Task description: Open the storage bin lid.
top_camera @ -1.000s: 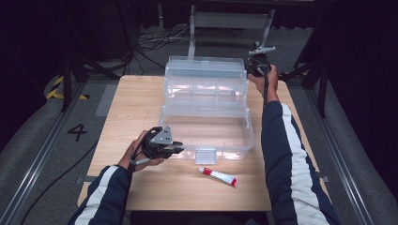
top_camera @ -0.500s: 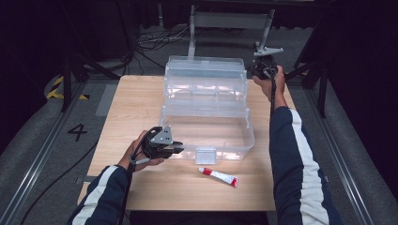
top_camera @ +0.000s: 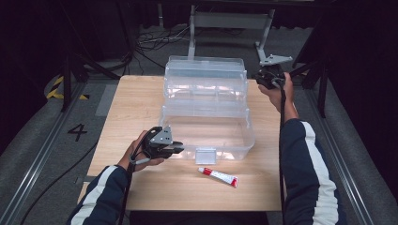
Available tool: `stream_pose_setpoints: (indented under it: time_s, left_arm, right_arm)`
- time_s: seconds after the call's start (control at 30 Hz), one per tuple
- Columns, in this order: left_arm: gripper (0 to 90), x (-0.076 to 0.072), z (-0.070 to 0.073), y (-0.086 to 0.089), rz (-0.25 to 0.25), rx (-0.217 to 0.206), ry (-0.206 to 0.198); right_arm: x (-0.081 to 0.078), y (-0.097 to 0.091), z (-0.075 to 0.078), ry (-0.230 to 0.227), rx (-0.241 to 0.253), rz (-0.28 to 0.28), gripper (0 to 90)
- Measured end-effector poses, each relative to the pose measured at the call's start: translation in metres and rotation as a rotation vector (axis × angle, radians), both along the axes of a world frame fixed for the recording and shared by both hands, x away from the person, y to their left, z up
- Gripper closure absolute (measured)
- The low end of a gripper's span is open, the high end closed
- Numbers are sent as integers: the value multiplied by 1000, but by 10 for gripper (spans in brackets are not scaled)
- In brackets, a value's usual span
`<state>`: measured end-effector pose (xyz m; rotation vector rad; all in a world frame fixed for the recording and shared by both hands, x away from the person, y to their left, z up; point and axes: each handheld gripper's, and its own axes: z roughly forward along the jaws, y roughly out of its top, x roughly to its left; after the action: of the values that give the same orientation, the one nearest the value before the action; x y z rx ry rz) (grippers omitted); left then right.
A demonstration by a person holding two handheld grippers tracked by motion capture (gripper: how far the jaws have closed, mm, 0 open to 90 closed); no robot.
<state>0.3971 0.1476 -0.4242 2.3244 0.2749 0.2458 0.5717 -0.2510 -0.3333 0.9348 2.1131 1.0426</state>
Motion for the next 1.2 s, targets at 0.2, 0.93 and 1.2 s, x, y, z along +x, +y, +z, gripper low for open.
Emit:
stream_pose_setpoints:
  time_s: [0.2,0.93,1.2]
  left_arm:
    - [760,0,0,0,9,-2,7]
    - [756,0,0,-1,14,3,14]
    - [756,0,0,-1,12,2,11]
  right_arm:
    - [-19,-2,0,-13,5,30,888]
    - [-101,-41,-4,-5,3,115,833]
    - [-122,-47,-18,23,-5,144,797]
